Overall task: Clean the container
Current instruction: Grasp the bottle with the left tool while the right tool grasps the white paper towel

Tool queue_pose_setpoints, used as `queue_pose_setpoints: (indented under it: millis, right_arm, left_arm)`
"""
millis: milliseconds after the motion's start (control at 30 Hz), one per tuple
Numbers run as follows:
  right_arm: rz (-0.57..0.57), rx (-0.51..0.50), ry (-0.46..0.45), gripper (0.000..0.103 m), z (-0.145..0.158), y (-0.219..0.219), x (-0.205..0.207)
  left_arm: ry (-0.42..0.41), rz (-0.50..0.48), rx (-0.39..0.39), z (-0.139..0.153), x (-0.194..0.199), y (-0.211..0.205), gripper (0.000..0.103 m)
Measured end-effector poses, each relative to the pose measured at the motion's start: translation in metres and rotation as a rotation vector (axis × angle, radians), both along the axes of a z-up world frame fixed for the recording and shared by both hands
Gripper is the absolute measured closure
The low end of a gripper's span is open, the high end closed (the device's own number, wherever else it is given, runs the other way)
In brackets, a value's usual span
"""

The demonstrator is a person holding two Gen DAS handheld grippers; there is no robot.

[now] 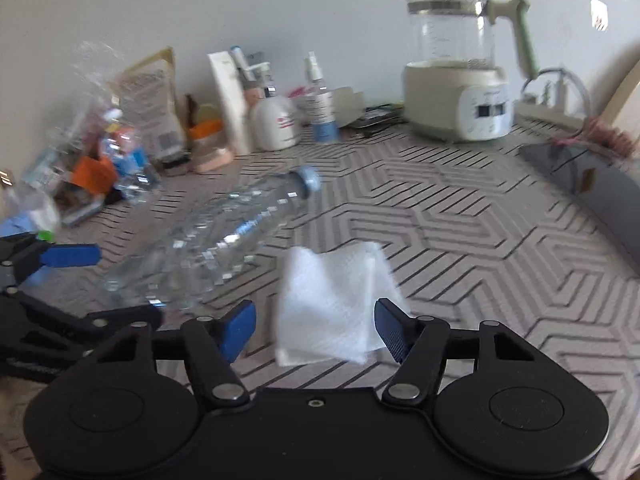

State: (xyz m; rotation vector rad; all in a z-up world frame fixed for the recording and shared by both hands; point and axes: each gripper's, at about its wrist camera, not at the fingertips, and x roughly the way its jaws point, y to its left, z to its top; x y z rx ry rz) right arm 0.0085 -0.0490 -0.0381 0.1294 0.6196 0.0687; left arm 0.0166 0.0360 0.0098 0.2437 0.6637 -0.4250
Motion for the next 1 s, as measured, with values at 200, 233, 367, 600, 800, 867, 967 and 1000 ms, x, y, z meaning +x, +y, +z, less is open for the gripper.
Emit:
queue_pose_setpoints:
  millis: [200,233,367,600,800,867,967,1000]
  right_arm:
    - [0.062,0.009,0.049,0.093,-0.008,-0.001,0.01]
    - [0.058,0.007,0.051,0.093,-0.008,-0.001,0.011]
    - [0.052,0.002,0.031,0.096,0.0,0.0,0.012]
    - [0.041,-0.003,0.031,0.093,0.008,-0.002,0.006]
    - [-0.018,-0.05,0.044,0.041,0.001,0.003,0.015]
    - [-0.034,-0.037,0.06,0.043,-0.005,0.002,0.021]
    - [-0.037,0.037,0.044,0.093,-0.005,-0.004,0.023]
    - [-0.04,0.075,0.028,0.094,-0.002,-0.008,0.022]
  left_arm:
    - [0.055,-0.145,-0.085,-0.01,0.009,0.004,0.012]
    - [0.042,-0.143,-0.067,-0.012,0.01,0.003,0.016]
    - [0.031,-0.134,-0.057,-0.01,0.02,0.003,0.04]
    - [0.033,-0.18,-0.008,-0.006,0.031,-0.002,0.039]
    - [0.027,-0.223,0.017,-0.008,0.036,-0.003,0.039]
    - [0.035,-0.215,0.014,-0.013,0.036,-0.001,0.036]
    - [0.053,-0.201,0.004,-0.021,0.036,0.003,0.037]
    - [0.06,-0.203,-0.008,-0.021,0.038,0.003,0.038]
